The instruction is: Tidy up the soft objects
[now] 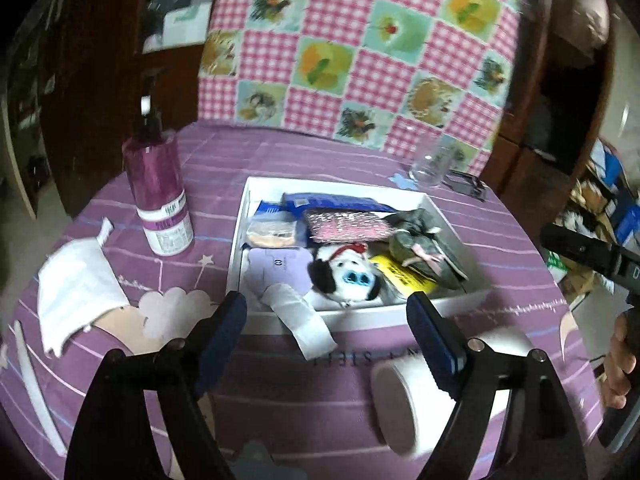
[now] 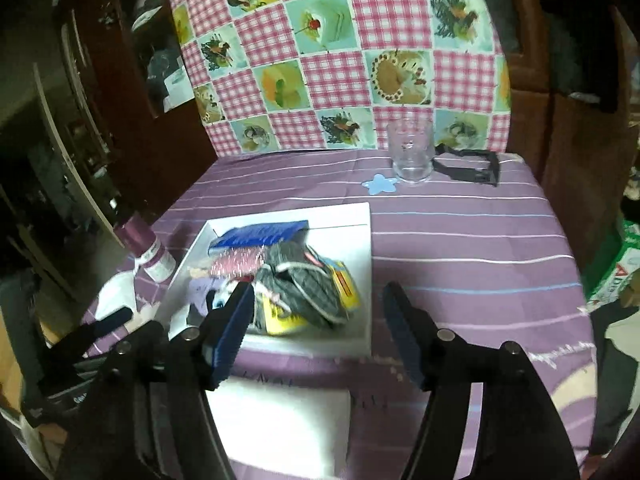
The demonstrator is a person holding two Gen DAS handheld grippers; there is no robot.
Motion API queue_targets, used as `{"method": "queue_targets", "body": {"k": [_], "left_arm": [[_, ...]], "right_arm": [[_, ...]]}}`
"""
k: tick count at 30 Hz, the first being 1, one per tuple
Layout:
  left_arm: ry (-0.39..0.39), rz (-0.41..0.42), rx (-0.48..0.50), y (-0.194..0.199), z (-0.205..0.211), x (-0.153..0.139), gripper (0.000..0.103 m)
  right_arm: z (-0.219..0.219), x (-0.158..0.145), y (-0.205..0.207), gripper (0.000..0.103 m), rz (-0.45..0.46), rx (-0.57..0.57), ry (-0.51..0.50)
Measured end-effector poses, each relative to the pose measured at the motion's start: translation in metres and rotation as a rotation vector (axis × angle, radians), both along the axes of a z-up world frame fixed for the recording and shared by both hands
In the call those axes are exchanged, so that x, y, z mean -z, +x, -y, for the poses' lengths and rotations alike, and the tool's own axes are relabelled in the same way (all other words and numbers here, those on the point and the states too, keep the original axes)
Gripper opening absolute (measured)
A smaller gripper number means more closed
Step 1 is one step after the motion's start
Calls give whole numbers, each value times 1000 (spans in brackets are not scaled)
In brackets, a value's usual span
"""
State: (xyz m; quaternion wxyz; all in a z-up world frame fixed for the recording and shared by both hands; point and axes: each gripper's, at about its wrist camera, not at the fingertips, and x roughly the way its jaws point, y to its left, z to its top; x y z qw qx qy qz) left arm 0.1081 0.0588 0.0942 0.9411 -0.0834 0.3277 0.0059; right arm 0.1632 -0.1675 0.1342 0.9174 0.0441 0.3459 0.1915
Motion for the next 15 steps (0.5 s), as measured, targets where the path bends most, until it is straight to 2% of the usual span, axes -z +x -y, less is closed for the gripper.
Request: {"method": "queue_targets", "body": {"k": [3, 5, 9, 13, 15], "left_arm": [[36, 82, 19, -24, 11, -9, 86], [28, 113, 33, -40, 14, -10, 103], [44, 169, 20, -69, 18, -4, 103], [139, 124, 35, -75, 27, 15, 103], [147, 104, 51, -79, 31, 24, 103]], "right_arm": [[3, -3, -30, 67, 64, 49, -65], [5, -2, -47, 67, 101, 41, -90], [9, 15, -74, 67, 119, 42, -138], [10, 37, -88, 67, 119, 31, -164], [9, 48, -90, 67, 116, 28, -185]]}}
